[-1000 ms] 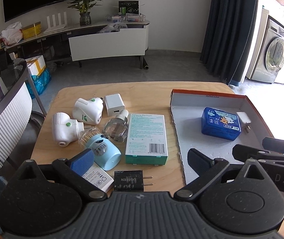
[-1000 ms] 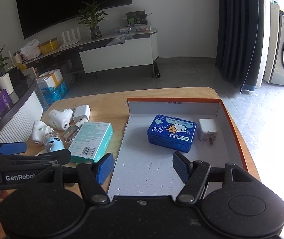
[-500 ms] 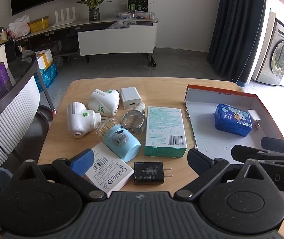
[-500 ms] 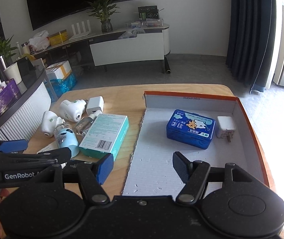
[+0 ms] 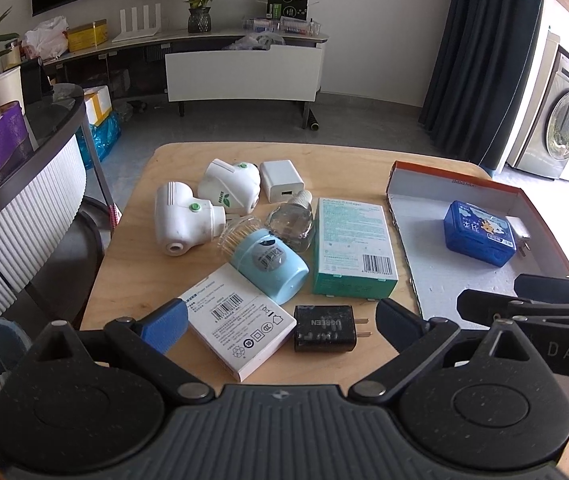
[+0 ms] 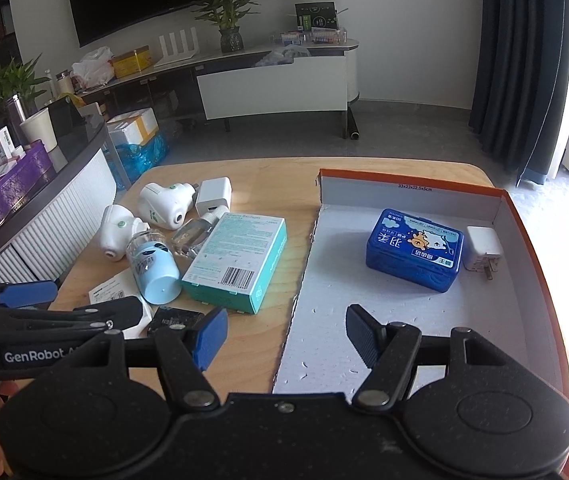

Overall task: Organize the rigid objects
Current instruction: 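Grasp the white bandage box with the right gripper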

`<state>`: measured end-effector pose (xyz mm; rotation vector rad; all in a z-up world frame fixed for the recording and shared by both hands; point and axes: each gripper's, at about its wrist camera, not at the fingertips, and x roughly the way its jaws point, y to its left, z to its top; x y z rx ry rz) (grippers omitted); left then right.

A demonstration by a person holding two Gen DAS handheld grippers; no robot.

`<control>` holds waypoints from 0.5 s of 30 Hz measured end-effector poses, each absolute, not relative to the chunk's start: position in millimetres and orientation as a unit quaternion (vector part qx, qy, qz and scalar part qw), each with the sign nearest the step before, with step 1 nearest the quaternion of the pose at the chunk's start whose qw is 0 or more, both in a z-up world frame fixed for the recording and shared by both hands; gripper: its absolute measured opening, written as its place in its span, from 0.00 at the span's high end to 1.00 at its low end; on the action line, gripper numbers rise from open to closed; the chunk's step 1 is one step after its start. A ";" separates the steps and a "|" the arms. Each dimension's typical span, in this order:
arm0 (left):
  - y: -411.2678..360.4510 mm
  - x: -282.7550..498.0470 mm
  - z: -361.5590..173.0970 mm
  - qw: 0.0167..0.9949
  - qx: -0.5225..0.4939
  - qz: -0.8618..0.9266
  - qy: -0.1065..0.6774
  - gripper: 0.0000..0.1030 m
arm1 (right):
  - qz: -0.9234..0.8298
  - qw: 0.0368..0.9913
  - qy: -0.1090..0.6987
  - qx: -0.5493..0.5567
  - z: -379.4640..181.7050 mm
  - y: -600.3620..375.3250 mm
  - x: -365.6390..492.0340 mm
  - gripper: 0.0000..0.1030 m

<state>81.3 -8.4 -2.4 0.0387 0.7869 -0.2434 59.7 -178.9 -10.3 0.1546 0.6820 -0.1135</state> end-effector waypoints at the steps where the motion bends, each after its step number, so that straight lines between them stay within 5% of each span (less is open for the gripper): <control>1: -4.7 80.4 -5.2 0.916 0.017 -0.117 0.383 0.00 | -0.053 0.938 0.335 0.074 -11.1 -178.0 59.8 0.24; 15: 23.6 102.2 -50.0 0.907 0.130 -0.161 0.367 0.00 | -0.053 0.934 0.342 0.094 -23.4 -184.7 58.3 0.24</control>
